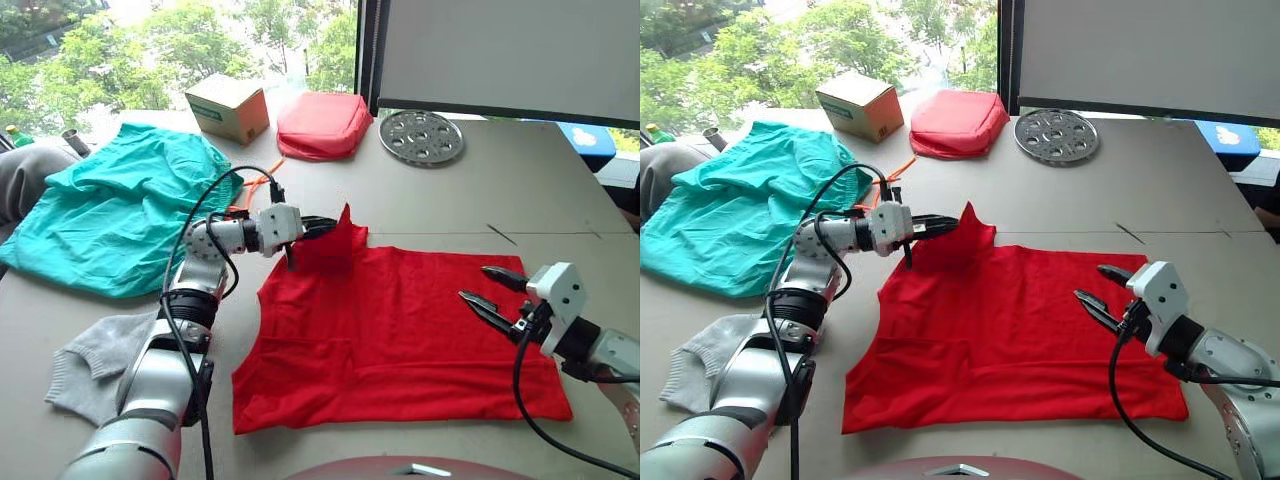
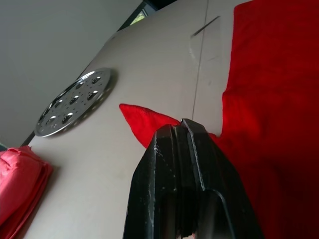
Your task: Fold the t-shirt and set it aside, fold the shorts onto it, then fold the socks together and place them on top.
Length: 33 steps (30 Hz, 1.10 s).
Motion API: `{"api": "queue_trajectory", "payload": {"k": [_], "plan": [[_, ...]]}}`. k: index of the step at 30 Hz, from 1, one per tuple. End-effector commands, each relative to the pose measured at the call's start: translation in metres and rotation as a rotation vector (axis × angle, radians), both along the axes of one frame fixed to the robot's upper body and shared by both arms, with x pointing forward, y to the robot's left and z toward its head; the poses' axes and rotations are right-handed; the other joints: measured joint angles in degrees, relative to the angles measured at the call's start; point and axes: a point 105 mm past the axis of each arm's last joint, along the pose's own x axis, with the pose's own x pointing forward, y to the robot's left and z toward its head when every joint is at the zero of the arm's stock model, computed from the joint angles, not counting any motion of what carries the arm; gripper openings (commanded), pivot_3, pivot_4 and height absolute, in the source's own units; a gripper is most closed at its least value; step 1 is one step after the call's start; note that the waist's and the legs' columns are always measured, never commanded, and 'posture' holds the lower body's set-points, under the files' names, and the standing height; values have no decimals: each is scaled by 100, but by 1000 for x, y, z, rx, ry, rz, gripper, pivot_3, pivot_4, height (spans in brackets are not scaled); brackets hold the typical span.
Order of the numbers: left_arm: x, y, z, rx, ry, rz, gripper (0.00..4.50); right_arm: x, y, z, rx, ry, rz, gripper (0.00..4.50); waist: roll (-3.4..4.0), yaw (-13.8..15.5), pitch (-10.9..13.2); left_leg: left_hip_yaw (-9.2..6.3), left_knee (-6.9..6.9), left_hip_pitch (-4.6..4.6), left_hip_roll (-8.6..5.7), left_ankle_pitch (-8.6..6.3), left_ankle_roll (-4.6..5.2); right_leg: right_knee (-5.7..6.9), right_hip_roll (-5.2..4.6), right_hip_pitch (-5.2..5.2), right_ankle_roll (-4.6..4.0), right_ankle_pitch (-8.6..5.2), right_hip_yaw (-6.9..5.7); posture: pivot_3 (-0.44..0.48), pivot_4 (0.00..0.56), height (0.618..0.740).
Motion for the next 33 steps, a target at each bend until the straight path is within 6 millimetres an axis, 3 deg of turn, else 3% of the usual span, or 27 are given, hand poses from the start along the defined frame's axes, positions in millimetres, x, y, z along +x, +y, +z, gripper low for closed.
{"api": "queue_trajectory", "payload": {"k": [1, 10, 15, 21, 27, 28, 30, 31, 33], "plan": [[-22, 4, -5, 107, -137, -116, 43, 2, 0, 10, -8, -37, 11, 2718, 0, 5, 0, 0, 1, 0, 0, 0, 0, 0, 0, 0, 0, 0, 0, 0, 150, 739], [-28, 27, -17, 177, -149, -105, 43, 3, 0, 5, -39, -11, 28, 2718, -1, 20, 0, -4, 2, -2, 0, -1, 2, 0, -2, 1, 1, 0, 0, 0, 150, 739], [-30, 36, -14, 129, -95, -65, 43, 14, -13, -3, -118, 8, -40, 2718, 0, 2, 0, 1, 1, 0, 0, -2, 3, 1, 0, 1, 2, -1, 0, 0, 150, 739], [-37, 35, -19, 74, -12, -22, 43, 43, -38, -10, -188, 97, -221, 2718, 2, -1, 1, 1, 2, 0, 4, -2, 3, 1, 0, 0, 2, -1, 0, 0, 150, 739], [-38, 26, -15, -7, 59, 43, 43, 73, -62, -4, -234, 285, -374, 2718, 19, 6, 11, -2, 1, -2, 5, -2, 3, 0, -2, -3, 0, 0, 0, 0, 150, 739], [-39, 24, -15, -20, 81, 48, 0, 75, -64, -1, -243, 293, -382, 3236, 21, 14, 12, -2, 0, -3, 5, -2, 3, 0, -2, -3, 0, 0, 0, 0, 150, 739], [-39, 23, -11, -66, 152, 71, 0, 78, -65, -1, -276, 309, -377, 3798, 23, 9, 13, -8, -1, -5, 4, -2, 3, -1, -2, -3, -1, 0, -1, 0, 150, 739], [-40, 23, -10, -77, 180, 81, 330, 80, -67, -2, -288, 315, -383, 4361, 21, 9, 12, -8, -3, -5, 4, -2, 3, 0, -2, -3, -1, -1, -1, 0, 150, 739], [-44, 26, -10, -101, 267, 101, 985, 83, -67, -2, -293, 323, -384, 4500, 22, -16, 12, -8, -3, -5, 3, -2, 3, -2, 0, -3, 0, -1, -3, 0, 150, 739]]}}
